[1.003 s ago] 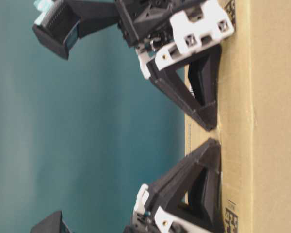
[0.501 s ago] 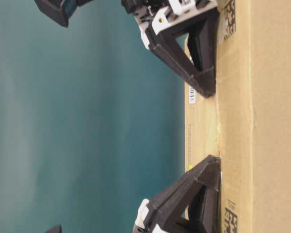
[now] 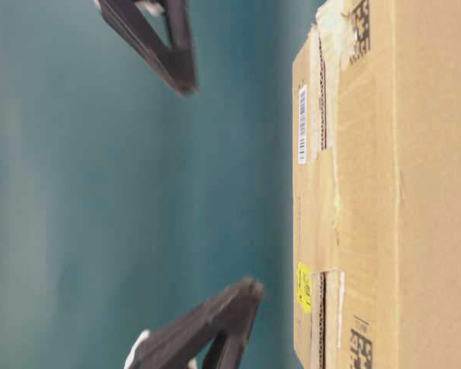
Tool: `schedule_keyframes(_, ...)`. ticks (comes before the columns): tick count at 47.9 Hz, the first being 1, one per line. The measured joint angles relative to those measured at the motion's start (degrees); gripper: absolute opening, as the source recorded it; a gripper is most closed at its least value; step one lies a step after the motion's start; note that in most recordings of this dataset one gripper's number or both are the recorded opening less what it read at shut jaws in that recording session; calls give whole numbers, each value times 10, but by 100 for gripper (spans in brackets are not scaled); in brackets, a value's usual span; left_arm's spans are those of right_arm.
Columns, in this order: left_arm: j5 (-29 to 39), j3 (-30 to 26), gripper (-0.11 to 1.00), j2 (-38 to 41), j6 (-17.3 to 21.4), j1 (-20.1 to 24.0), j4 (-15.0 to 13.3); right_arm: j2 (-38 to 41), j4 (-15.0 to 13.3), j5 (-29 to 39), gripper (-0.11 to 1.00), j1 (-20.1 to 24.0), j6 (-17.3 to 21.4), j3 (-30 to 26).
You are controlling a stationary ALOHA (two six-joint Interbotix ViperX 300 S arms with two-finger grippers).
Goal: Apply tape along the seams of the closed cardboard box to seal it securely.
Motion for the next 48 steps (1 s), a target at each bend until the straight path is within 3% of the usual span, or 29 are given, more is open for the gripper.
schedule_keyframes(18, 9, 142, 0, -202, -9, 29, 0, -195, 0, 109, -1, -3, 0, 94)
schedule_keyframes(27, 32, 204, 0, -310, -8, 31, 0, -258, 1, 124, -1, -4, 4, 154)
schedule_keyframes(38, 91, 246, 0, -398, -11, 32, 0, -287, 6, 127, -1, -5, 5, 214)
schedule_keyframes(48, 114, 269, 0, -432, -10, 32, 0, -287, 9, 125, -1, -7, 5, 221)
